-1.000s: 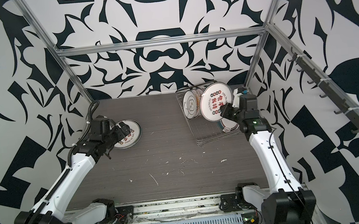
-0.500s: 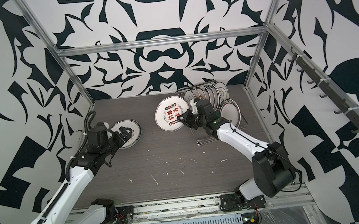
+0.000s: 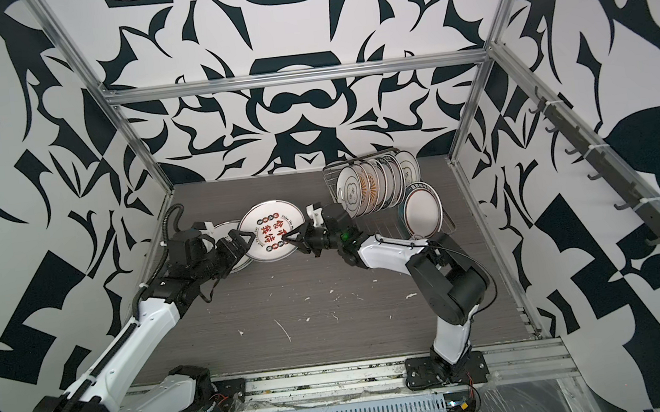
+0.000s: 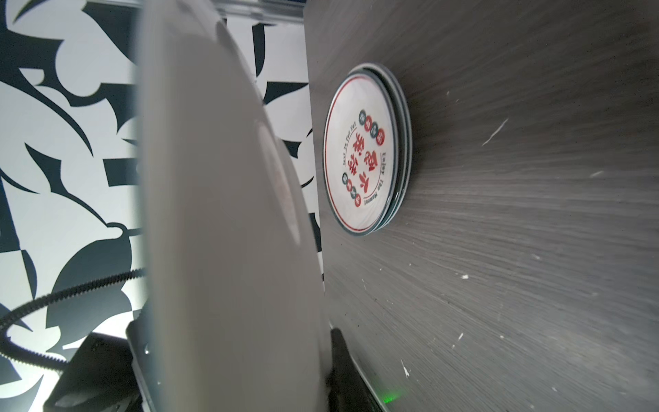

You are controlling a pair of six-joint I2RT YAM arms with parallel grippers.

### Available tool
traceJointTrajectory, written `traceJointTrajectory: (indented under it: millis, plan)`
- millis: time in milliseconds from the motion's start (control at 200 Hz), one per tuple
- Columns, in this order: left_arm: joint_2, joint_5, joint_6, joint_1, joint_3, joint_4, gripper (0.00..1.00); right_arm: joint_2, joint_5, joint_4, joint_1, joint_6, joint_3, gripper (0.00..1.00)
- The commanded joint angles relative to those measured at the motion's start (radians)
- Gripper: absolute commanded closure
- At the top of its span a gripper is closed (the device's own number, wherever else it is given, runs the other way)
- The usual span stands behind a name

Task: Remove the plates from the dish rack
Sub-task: 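Move the plate over the table stack with left gripper while right withdraws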

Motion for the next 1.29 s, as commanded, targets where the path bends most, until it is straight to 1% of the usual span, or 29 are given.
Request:
traceJointTrajectory:
  millis: [0, 100, 120, 210, 290, 355, 425, 485, 565, 610, 700, 750, 790, 825, 875, 910, 960, 985, 1015, 1060, 1075, 1205, 1290]
  plan:
    - [0.042, 0.069, -0.021, 0.018, 0.04, 0.072, 0.06, -0.011, -0.045, 0.194, 0.016, 0.05, 0.064, 1.0]
    - [0.059, 0.099, -0.034, 0.027, 0.041, 0.114, 0.14, 0.019, -0.061, 0.276, 0.021, 0.095, 0.059, 1.0]
    - [0.06, 0.103, -0.034, 0.028, 0.042, 0.119, 0.2, 0.024, -0.063, 0.291, 0.021, 0.104, 0.057, 1.0]
    - [0.059, 0.135, -0.035, 0.041, 0.053, 0.121, 0.33, 0.047, -0.093, 0.332, 0.021, 0.119, 0.072, 0.99]
    - [0.057, 0.154, -0.031, 0.047, 0.065, 0.103, 0.5, 0.064, -0.111, 0.345, 0.021, 0.116, 0.091, 0.96]
    - [0.055, 0.168, -0.03, 0.056, 0.071, 0.092, 0.62, 0.083, -0.144, 0.361, 0.021, 0.114, 0.124, 0.91]
    - [0.053, 0.182, -0.032, 0.07, 0.071, 0.088, 0.7, 0.097, -0.165, 0.381, 0.021, 0.118, 0.151, 0.83]
    - [0.055, 0.199, -0.03, 0.085, 0.077, 0.075, 0.77, 0.095, -0.173, 0.367, 0.021, 0.104, 0.168, 0.74]
    - [0.053, 0.218, -0.029, 0.114, 0.08, 0.066, 0.84, 0.091, -0.192, 0.292, 0.021, 0.055, 0.202, 0.66]
    - [0.049, 0.231, -0.031, 0.134, 0.085, 0.059, 0.88, 0.089, -0.202, 0.254, 0.021, 0.025, 0.222, 0.63]
    - [0.041, 0.237, -0.032, 0.179, 0.11, 0.009, 0.96, 0.084, -0.215, 0.155, 0.021, -0.037, 0.265, 0.5]
    - [0.03, 0.25, -0.022, 0.203, 0.125, -0.015, 0.98, 0.074, -0.207, 0.061, 0.018, -0.105, 0.29, 0.45]
    - [0.017, 0.255, -0.013, 0.219, 0.135, -0.032, 0.98, 0.06, -0.194, -0.035, 0.016, -0.175, 0.313, 0.4]
    - [0.005, 0.25, -0.001, 0.231, 0.146, -0.056, 0.99, 0.047, -0.174, -0.144, 0.015, -0.251, 0.34, 0.35]
    - [-0.015, 0.241, 0.011, 0.247, 0.161, -0.092, 0.99, 0.027, -0.134, -0.3, 0.011, -0.362, 0.383, 0.33]
    - [-0.024, 0.234, 0.023, 0.261, 0.174, -0.121, 0.99, 0.015, -0.095, -0.407, 0.009, -0.443, 0.42, 0.27]
    - [-0.037, 0.225, 0.038, 0.28, 0.19, -0.158, 1.0, -0.001, -0.029, -0.591, 0.007, -0.552, 0.482, 0.22]
    - [-0.041, 0.22, 0.045, 0.29, 0.198, -0.18, 1.0, -0.008, 0.006, -0.672, 0.007, -0.613, 0.513, 0.17]
    - [-0.044, 0.216, 0.053, 0.3, 0.207, -0.203, 1.0, -0.018, 0.066, -0.773, 0.009, -0.678, 0.552, 0.07]
    - [-0.048, 0.208, 0.068, 0.316, 0.22, -0.235, 1.0, -0.033, 0.148, -0.895, 0.008, -0.754, 0.598, 0.04]
    - [-0.05, 0.203, 0.072, 0.321, 0.222, -0.246, 1.0, -0.039, 0.169, -0.925, 0.01, -0.779, 0.61, 0.01]
    - [-0.06, 0.148, 0.108, 0.352, 0.233, -0.32, 1.0, -0.094, 0.4, -1.163, 0.009, -0.943, 0.68, 0.01]
    - [-0.062, 0.107, 0.131, 0.378, 0.236, -0.365, 1.0, -0.141, 0.547, -1.272, 0.009, -1.007, 0.694, 0.01]
